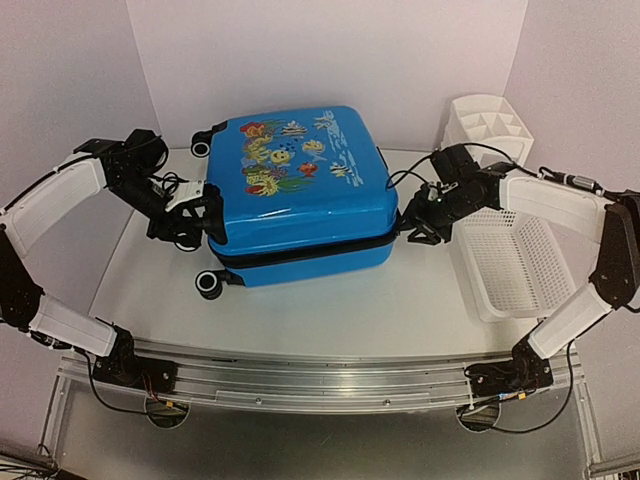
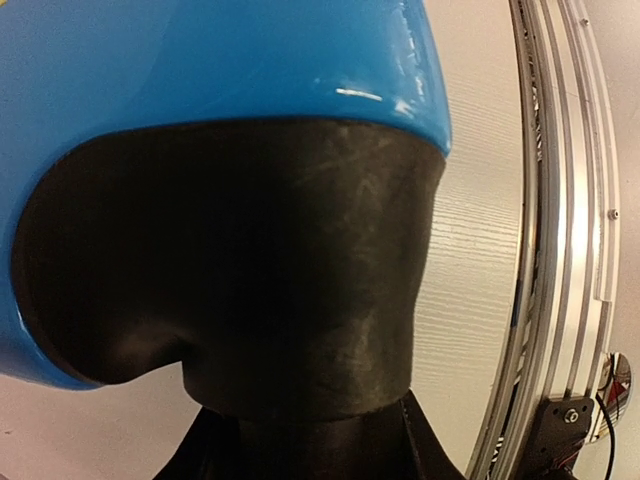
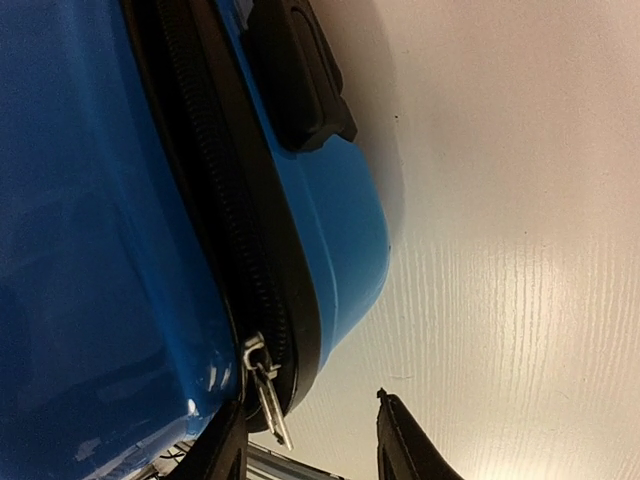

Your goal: Open, take out, and arrange the luggage

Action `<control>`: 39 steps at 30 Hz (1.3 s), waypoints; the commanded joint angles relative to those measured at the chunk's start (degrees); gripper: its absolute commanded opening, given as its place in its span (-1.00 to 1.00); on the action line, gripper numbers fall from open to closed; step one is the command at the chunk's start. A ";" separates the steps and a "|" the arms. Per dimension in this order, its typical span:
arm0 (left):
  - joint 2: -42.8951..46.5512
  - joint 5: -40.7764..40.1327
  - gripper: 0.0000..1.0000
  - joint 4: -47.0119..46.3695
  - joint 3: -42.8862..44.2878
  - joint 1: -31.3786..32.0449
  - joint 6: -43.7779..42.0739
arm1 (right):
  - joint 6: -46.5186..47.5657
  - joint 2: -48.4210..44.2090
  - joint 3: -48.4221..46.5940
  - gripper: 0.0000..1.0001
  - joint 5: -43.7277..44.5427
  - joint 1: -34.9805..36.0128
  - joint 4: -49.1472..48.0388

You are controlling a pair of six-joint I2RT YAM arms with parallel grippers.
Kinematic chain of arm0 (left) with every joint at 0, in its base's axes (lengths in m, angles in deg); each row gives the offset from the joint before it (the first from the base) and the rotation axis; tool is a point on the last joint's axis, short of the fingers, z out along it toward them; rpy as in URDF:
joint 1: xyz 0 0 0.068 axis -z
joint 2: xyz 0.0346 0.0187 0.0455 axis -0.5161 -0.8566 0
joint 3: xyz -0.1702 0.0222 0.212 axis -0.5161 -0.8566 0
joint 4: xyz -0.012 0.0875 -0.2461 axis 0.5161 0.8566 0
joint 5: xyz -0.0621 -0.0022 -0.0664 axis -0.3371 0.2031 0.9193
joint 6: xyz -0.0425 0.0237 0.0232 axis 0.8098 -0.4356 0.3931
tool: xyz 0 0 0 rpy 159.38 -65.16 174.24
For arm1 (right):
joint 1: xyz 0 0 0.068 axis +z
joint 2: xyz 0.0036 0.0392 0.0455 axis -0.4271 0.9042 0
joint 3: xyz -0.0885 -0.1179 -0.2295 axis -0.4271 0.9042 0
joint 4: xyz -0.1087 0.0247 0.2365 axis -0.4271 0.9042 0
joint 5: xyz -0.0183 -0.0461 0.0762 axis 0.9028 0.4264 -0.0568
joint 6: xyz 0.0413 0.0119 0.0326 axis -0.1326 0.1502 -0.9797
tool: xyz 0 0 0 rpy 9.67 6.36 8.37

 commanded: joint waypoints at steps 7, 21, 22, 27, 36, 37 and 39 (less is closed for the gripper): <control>3.75 9.37 -1.00 -8.63 2.92 0.06 15.95 | 3.91 -2.64 -3.67 -0.08 1.15 -0.23 -3.09; 12.44 9.65 -1.00 -21.22 -3.13 -0.22 19.69 | 2.52 -0.18 -17.72 0.26 7.27 -5.22 -3.19; 12.26 8.74 -1.00 -20.58 -3.63 -0.22 18.40 | 2.17 0.92 -18.54 0.29 7.49 -5.58 -3.18; 12.19 4.63 -1.00 -16.26 -7.06 -1.26 9.25 | 3.32 9.17 -27.63 0.38 6.57 -5.94 -3.13; 6.10 5.73 -1.00 -3.16 -1.80 -21.45 -13.85 | 0.82 15.99 -32.27 0.15 9.78 -5.94 -3.54; 5.28 5.19 -1.00 -3.20 -1.56 -22.30 -15.42 | 0.52 17.81 -33.13 0.08 6.79 -5.94 -4.45; 3.69 4.33 -1.00 -3.30 -1.27 -22.81 -17.48 | -0.56 20.68 -33.14 0.04 -0.36 -5.94 -9.22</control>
